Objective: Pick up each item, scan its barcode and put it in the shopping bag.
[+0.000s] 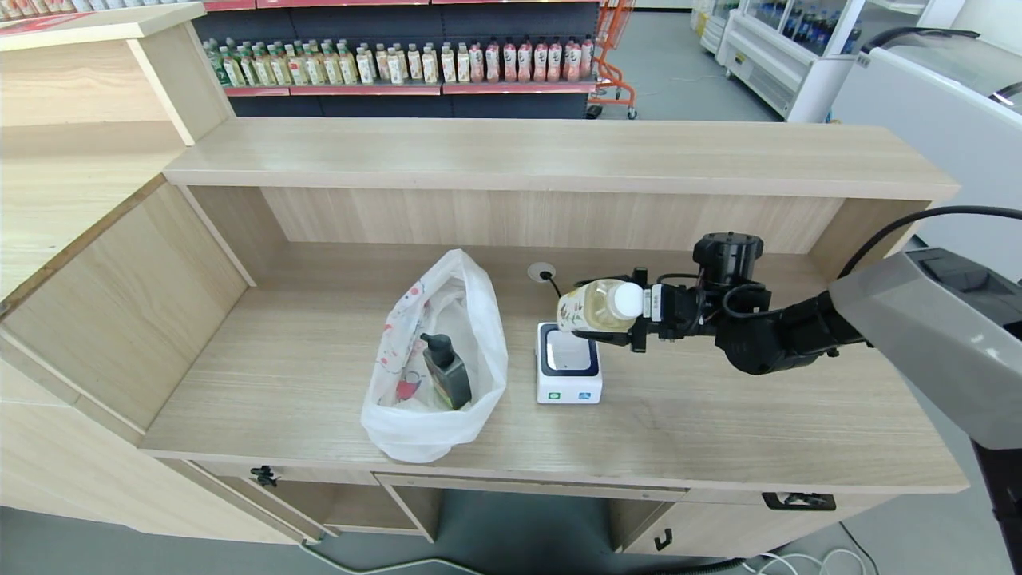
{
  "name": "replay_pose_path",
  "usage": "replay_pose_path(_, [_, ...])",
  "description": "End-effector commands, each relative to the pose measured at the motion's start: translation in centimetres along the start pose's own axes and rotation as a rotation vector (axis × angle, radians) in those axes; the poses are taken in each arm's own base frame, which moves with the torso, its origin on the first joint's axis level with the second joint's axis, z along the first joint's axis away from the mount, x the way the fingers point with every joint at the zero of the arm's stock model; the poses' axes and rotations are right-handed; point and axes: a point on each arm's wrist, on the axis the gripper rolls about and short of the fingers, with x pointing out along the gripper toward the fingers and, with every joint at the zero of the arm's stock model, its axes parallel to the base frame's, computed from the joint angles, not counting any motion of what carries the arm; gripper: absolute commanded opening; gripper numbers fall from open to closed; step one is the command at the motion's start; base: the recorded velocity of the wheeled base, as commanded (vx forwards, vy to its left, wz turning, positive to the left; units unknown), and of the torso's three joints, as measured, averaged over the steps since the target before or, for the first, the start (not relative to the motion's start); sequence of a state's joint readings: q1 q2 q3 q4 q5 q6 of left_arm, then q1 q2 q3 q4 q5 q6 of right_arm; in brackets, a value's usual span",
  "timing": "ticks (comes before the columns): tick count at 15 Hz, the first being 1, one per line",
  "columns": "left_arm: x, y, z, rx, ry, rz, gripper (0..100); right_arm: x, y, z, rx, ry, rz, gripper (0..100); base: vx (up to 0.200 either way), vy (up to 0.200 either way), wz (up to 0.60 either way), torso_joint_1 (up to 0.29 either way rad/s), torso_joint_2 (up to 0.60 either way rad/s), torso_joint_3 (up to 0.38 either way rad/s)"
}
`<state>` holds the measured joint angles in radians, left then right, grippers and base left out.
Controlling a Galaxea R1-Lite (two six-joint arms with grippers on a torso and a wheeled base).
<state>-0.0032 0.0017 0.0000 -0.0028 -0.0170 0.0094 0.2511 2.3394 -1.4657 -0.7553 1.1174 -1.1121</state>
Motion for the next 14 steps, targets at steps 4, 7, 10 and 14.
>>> replay_pose_path(4, [0.00, 0.00, 0.00, -0.002, 0.000, 0.000, 100, 0.18, 0.40, -1.06, 0.010, -0.011, 0.009, 0, 0.000, 0.000, 0.00, 0.000, 0.00, 0.000])
replay_pose_path(7, [0.00, 0.00, 0.00, 0.000, 0.000, 0.000, 100, 0.49, 0.33, -0.61, 0.010, -0.030, 0.018, 0, 0.000, 0.000, 0.00, 0.000, 0.00, 0.000])
replay_pose_path(10, [0.00, 0.00, 0.00, -0.002, 0.000, 0.000, 100, 0.47, 0.56, -0.47, 0.021, -0.030, 0.023, 0, 0.000, 0.000, 0.00, 0.000, 0.00, 0.000])
replay_pose_path(14, [0.00, 0.00, 0.00, -0.002, 0.000, 0.000, 100, 0.39, 1.23, -0.27, 0.043, -0.029, 0.034, 0, 0.000, 0.000, 0.00, 0.000, 0.00, 0.000])
